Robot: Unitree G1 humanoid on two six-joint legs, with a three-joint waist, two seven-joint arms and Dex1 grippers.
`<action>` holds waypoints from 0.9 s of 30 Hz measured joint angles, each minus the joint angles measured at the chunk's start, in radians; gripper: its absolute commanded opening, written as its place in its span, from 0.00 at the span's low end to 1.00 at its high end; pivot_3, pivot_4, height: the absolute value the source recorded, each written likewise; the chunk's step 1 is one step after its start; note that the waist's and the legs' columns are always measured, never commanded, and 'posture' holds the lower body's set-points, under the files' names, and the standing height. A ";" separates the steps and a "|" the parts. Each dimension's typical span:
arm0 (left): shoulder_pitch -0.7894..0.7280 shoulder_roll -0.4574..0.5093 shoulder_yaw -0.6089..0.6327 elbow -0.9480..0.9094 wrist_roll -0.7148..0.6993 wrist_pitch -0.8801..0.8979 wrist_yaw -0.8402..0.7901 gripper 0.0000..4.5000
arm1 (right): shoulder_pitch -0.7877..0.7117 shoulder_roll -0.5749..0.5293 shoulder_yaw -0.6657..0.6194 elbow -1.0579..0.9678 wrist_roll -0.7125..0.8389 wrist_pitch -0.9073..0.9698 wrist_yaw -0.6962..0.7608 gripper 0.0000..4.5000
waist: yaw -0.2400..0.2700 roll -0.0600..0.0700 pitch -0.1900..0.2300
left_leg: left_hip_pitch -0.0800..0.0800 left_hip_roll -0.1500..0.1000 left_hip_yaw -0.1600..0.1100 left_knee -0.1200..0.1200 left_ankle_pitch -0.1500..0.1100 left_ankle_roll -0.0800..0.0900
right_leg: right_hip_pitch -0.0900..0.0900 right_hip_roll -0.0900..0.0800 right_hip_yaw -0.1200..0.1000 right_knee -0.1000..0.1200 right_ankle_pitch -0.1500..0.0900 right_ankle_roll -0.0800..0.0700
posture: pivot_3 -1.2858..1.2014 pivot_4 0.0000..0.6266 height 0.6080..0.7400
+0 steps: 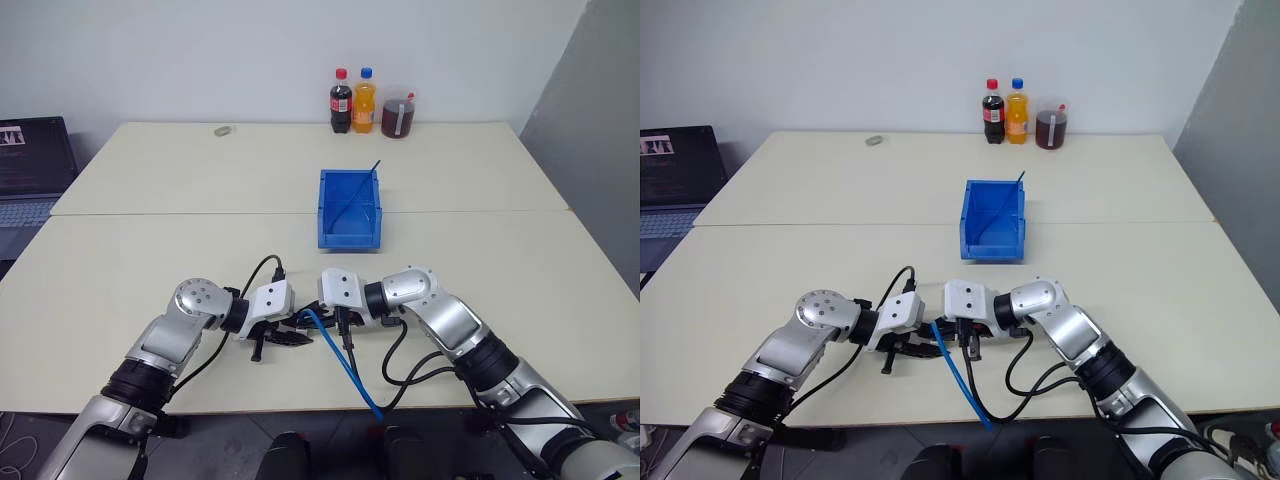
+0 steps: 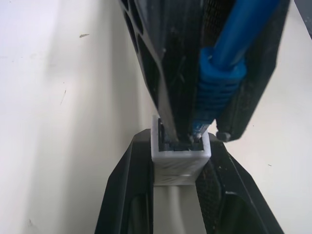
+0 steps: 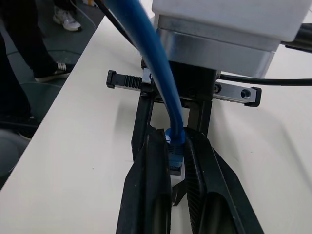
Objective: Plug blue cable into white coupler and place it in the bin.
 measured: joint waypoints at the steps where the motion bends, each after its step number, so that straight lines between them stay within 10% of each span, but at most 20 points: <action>1: 0.002 0.000 0.002 0.000 0.000 0.000 0.000 0.18 | -0.004 0.003 0.001 0.002 -0.001 0.009 0.002 0.02 | 0.000 0.000 -0.001 | 0.000 0.000 0.000 0.000 0.000 0.000 | 0.000 0.000 0.000 0.000 0.000 0.000 | 0.52 0.24 1.00; 27: 0.031 0.002 -0.004 -0.011 0.013 0.018 0.026 0.18 | -0.024 -0.003 0.046 0.018 -0.048 0.060 0.028 0.02 | -0.008 0.008 -0.024 | 0.015 0.000 0.003 -0.009 -0.003 0.004 | 0.006 -0.001 0.003 -0.002 -0.008 -0.001 | 0.52 0.24 1.00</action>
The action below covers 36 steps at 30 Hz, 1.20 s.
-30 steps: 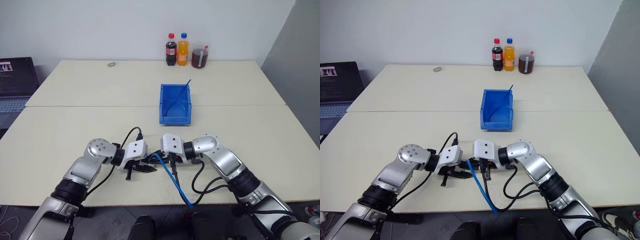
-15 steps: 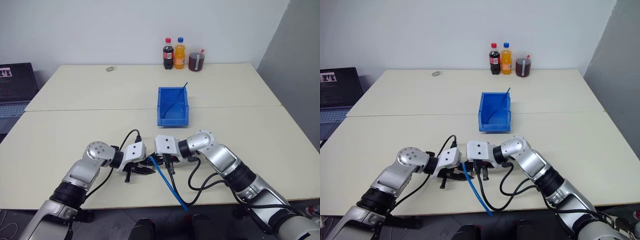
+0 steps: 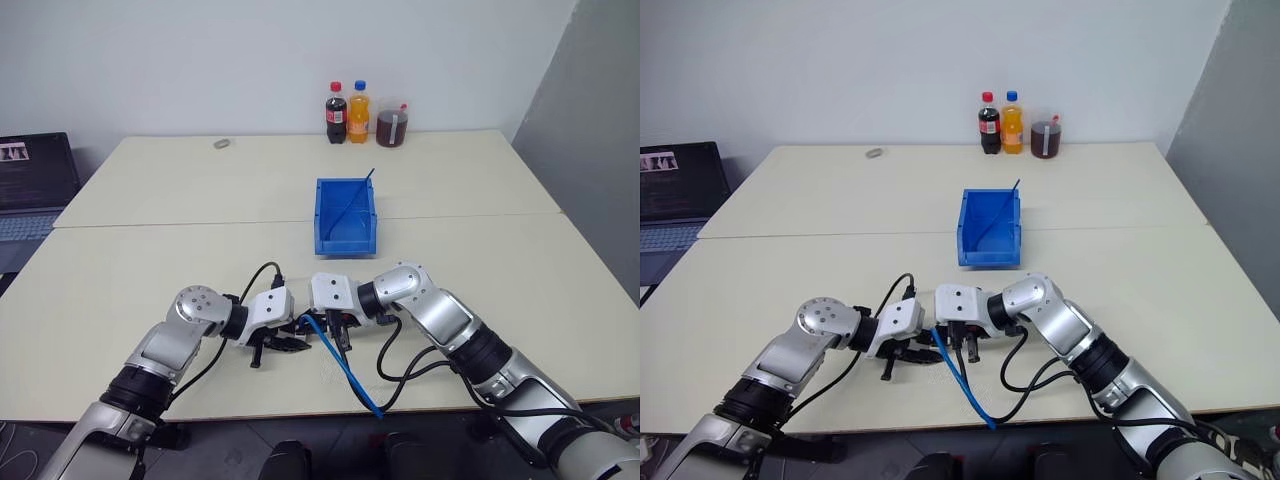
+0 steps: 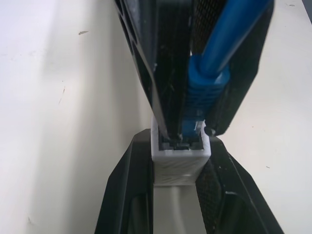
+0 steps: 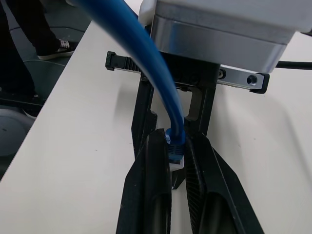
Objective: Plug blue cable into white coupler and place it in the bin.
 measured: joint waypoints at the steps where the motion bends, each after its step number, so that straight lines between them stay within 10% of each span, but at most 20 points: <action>1: 0.002 0.000 0.000 -0.001 0.000 0.000 0.001 0.18 | 0.004 0.001 -0.003 -0.001 0.004 0.000 -0.001 0.02 | -0.001 -0.001 -0.002 | 0.001 0.000 0.000 -0.002 0.000 0.000 | 0.000 0.000 0.000 0.000 -0.001 0.000 | 0.52 0.24 1.00; 5: 0.013 0.000 0.003 -0.006 -0.001 -0.025 0.015 0.18 | 0.043 0.009 -0.034 -0.022 0.018 0.015 -0.016 0.02 | 0.001 -0.001 -0.003 | 0.001 0.000 -0.001 -0.006 0.000 0.000 | 0.003 0.000 -0.001 0.000 -0.002 -0.002 | 0.52 0.24 1.00; 21: 0.108 0.028 0.143 -0.124 -0.131 0.136 0.073 0.98 | 0.183 -0.020 -0.164 -0.228 0.108 0.112 -0.102 0.02 | 0.001 -0.009 0.024 | -0.021 0.002 -0.003 -0.006 0.000 0.000 | -0.018 0.001 -0.004 0.002 -0.001 -0.003 | 0.52 0.24 1.00; 36: -0.068 0.003 0.352 -0.215 -0.287 0.385 0.304 1.00 | -0.141 0.049 -0.574 -0.082 0.343 0.332 -0.365 0.02 | 0.004 -0.016 0.041 | -0.031 0.000 -0.004 -0.003 0.000 -0.001 | -0.024 -0.001 -0.006 0.002 0.003 -0.008 | 0.52 0.24 1.00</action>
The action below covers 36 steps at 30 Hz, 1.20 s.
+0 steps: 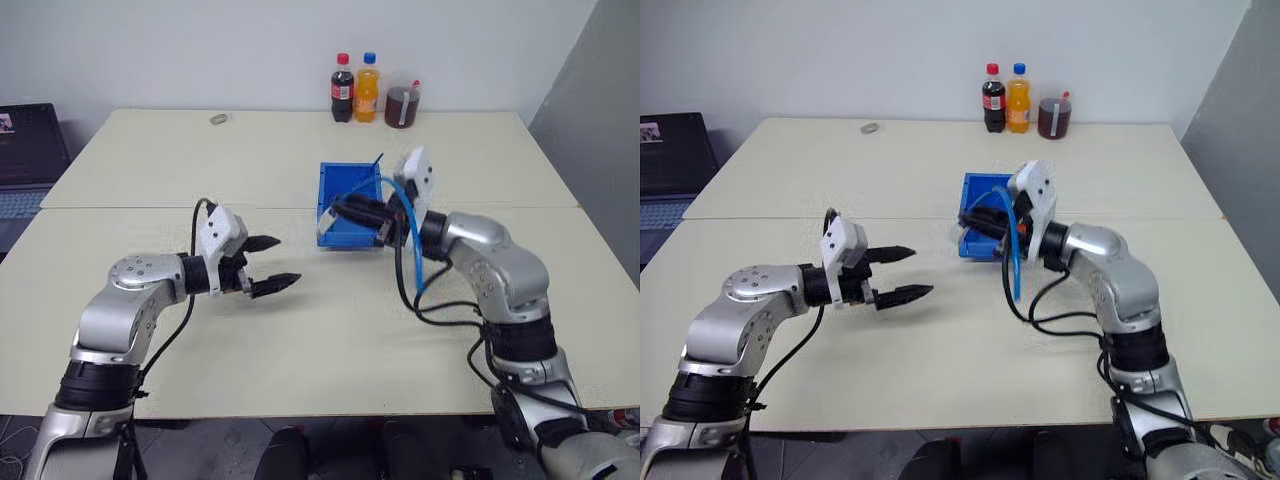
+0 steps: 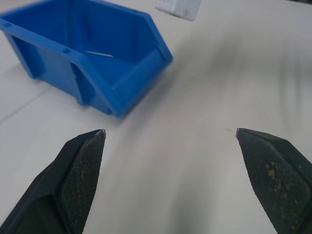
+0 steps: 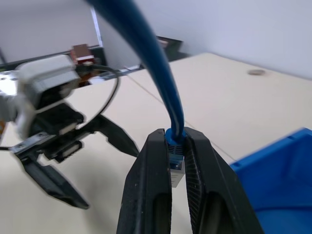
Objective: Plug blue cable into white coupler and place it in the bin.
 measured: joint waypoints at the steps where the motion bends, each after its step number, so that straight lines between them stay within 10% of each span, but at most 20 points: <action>1: -0.011 -0.002 -0.002 0.011 0.005 -0.010 0.007 1.00 | -0.043 0.007 0.000 0.078 -0.018 -0.016 -0.016 0.02 | -0.003 0.000 0.000 | 0.000 0.000 0.000 0.000 0.000 0.000 | 0.000 0.000 0.000 0.000 0.000 0.000 | 0.52 0.24 1.00; 10: -0.044 -0.012 -0.040 0.058 0.045 -0.073 0.014 1.00 | -0.331 -0.016 0.081 0.697 -0.191 -0.207 0.003 0.52 | -0.017 0.000 0.001 | -0.007 -0.001 0.002 0.000 0.000 0.000 | -0.006 -0.001 0.003 0.000 0.001 -0.001 | 0.52 0.24 1.00; 18: -0.045 0.003 -0.040 0.079 0.066 -0.088 0.015 1.00 | -0.402 -0.237 0.227 0.769 -0.334 -0.310 0.331 0.97 | -0.017 0.000 0.003 | -0.015 -0.002 0.002 0.004 0.000 0.000 | -0.015 -0.002 0.004 0.002 0.001 -0.001 | 0.52 0.24 1.00; 28: -0.058 0.043 0.050 0.189 0.087 -0.102 0.104 1.00 | -0.080 -0.445 0.096 0.257 -0.208 -0.193 0.487 0.98 | -0.015 0.000 0.004 | -0.016 -0.002 -0.001 0.014 0.000 0.000 | -0.014 -0.001 0.002 0.011 0.001 -0.001 | 0.52 0.24 1.00; 36: 0.093 0.050 0.140 0.097 0.070 -0.097 0.167 1.00 | 0.405 -0.313 -0.172 -0.185 -0.052 -0.137 0.188 0.98 | -0.011 0.000 0.005 | -0.015 -0.003 -0.001 0.017 0.000 0.000 | -0.014 -0.002 0.003 0.016 0.002 0.001 | 0.52 0.24 1.00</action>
